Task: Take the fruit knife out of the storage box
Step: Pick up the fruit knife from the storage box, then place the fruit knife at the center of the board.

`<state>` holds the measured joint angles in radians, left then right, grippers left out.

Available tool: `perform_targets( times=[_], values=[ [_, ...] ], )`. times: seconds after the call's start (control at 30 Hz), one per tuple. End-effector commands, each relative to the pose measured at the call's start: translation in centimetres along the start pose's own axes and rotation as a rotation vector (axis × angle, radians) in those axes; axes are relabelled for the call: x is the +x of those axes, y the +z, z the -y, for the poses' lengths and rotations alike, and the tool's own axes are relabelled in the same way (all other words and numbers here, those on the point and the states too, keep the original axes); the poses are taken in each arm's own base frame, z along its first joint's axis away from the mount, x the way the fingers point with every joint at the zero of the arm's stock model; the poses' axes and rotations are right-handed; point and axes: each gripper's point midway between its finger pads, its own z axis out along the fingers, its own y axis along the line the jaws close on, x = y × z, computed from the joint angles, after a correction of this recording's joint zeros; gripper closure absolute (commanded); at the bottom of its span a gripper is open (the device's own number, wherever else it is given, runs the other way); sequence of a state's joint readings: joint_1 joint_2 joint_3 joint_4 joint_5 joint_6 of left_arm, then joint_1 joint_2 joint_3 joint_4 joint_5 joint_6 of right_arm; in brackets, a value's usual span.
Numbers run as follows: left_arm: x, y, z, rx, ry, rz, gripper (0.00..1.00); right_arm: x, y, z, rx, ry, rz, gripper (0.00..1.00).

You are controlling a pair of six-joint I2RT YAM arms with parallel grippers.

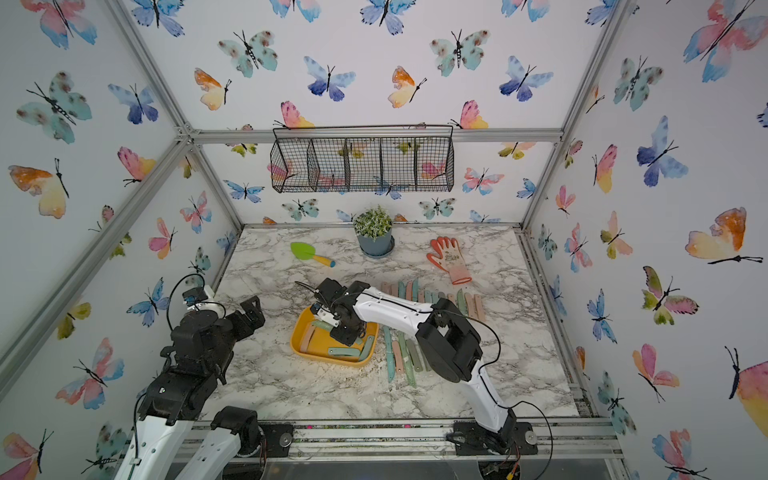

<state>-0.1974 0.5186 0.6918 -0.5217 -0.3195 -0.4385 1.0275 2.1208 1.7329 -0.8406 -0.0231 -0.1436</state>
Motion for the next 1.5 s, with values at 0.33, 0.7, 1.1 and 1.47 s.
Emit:
perform_targets(
  times=[0.33, 0.7, 1.1, 1.47],
  values=[
    [-0.7, -0.4, 0.6, 0.034, 0.004, 0.013, 0.02, 0.8, -7.6, 0.6, 0.070, 0.149, 0.133, 0.81],
    [-0.2, -0.5, 2.2, 0.117, 0.029, -0.012, 0.02, 13.1, -10.7, 3.7, 0.178, 0.652, 0.138, 0.80],
    [0.0, -0.4, 2.4, 0.125, 0.034, -0.020, 0.02, 25.3, -7.3, 2.8, 0.199, 1.012, 0.047, 0.78],
    [0.1, -0.3, 2.4, 0.119, 0.036, -0.024, 0.02, 26.4, -4.6, 3.4, 0.152, 1.027, -0.038, 0.77]
  ],
)
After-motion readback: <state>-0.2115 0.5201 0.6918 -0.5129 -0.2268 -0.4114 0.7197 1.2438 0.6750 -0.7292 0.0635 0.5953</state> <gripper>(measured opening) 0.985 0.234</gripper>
